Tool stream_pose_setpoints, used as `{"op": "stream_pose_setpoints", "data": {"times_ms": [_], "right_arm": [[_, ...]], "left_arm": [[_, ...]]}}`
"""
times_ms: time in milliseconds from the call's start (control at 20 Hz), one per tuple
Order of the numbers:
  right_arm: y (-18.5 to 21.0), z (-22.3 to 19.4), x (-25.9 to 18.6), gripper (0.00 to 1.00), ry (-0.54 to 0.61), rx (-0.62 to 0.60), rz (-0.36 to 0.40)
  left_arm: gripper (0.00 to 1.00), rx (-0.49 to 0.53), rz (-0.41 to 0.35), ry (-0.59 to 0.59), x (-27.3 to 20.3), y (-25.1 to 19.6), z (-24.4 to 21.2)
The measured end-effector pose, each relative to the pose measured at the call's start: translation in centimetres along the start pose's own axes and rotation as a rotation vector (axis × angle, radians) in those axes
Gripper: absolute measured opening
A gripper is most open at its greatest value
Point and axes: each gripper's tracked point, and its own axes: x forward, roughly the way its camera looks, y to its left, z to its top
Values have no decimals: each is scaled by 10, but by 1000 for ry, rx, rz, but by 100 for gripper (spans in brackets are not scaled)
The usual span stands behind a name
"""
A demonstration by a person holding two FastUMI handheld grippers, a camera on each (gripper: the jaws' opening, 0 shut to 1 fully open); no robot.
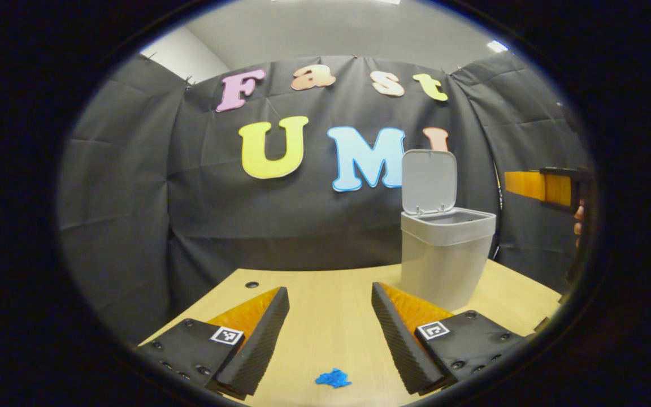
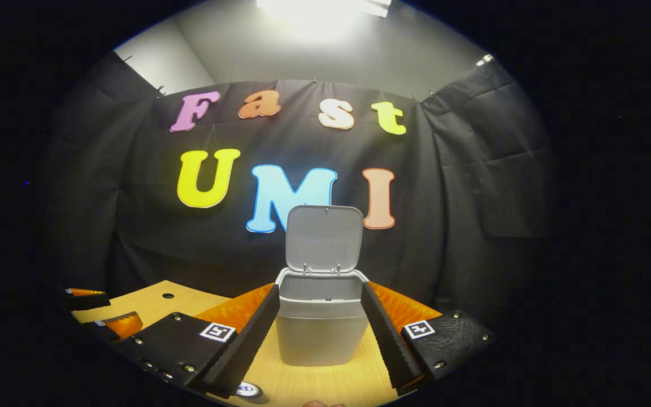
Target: Press the lid of the desktop garbage bin to open it, pick up the crumpled paper on the desktop and throw it into the bin, then pick up the pop can on the desktop and drop it into the bin, and finally close the garbage bin lid.
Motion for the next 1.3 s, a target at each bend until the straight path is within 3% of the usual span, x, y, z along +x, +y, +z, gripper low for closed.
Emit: {"op": "stream_pose_setpoints", "data": {"times_ms": [150,200,250,400,450,1000,1200,1250,1300], "right_arm": [[-4,0,-7,93,11,-12,-14],[-5,-2,-10,93,16,-17,-21],[-6,-2,-12,93,22,-21,-27],[-7,-5,-19,93,34,-25,-33],[-6,-4,-19,93,40,-30,-33],[-8,-12,-23,93,73,-44,-45],[-15,-18,-24,93,89,-42,-60],[-17,-19,-24,93,93,-42,-63],[-17,-21,-24,93,96,-40,-65]], "left_arm": [[96,-14,3,49,6,4,-31],[100,-14,6,71,9,5,-43],[91,-13,8,98,12,5,-56],[100,-2,7,173,19,5,-94],[96,4,9,193,22,6,-105],[100,23,3,439,40,4,-231],[97,24,-6,495,40,2,-253],[91,24,-4,506,39,1,-259],[99,25,0,517,40,2,-263]]}}
